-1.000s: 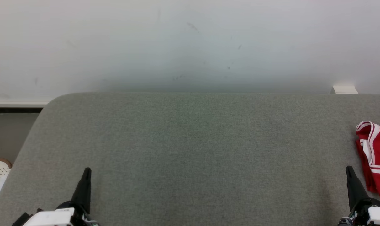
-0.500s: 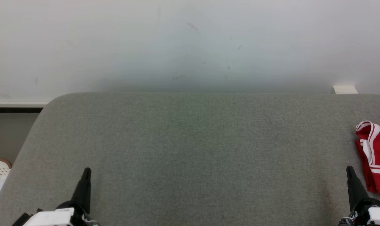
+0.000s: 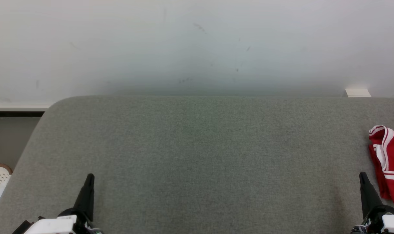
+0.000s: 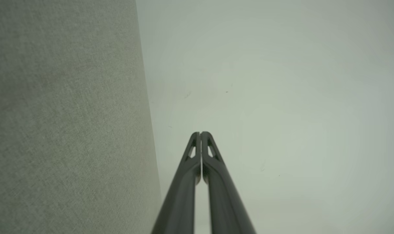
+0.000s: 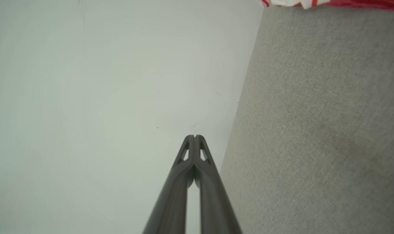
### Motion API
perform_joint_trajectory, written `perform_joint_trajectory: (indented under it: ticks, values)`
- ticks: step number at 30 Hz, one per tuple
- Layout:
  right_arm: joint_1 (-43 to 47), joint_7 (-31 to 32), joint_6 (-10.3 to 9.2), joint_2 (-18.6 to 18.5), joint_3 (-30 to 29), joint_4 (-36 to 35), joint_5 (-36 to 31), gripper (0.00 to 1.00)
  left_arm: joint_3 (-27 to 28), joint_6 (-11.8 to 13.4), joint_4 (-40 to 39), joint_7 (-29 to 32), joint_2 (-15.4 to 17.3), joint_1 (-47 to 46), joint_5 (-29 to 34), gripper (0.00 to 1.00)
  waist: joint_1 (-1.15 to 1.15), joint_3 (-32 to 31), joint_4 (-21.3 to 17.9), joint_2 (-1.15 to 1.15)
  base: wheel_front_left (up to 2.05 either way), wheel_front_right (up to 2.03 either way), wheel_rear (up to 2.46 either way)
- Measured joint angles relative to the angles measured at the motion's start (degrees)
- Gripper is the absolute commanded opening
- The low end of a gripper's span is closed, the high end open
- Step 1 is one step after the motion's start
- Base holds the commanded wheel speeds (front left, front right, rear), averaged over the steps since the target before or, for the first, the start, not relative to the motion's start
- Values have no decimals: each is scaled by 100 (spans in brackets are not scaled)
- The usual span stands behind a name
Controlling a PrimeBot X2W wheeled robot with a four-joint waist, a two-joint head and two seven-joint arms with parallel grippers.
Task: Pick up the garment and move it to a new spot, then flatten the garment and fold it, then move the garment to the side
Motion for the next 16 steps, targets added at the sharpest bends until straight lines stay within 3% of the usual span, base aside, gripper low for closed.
perform_joint_trajectory:
  ticks: [16]
  values:
    - [-1, 23, 0, 11, -21, 1, -7, 0, 11, 0, 0, 12, -10, -1, 8, 0, 0, 0, 0, 0, 0, 0, 0]
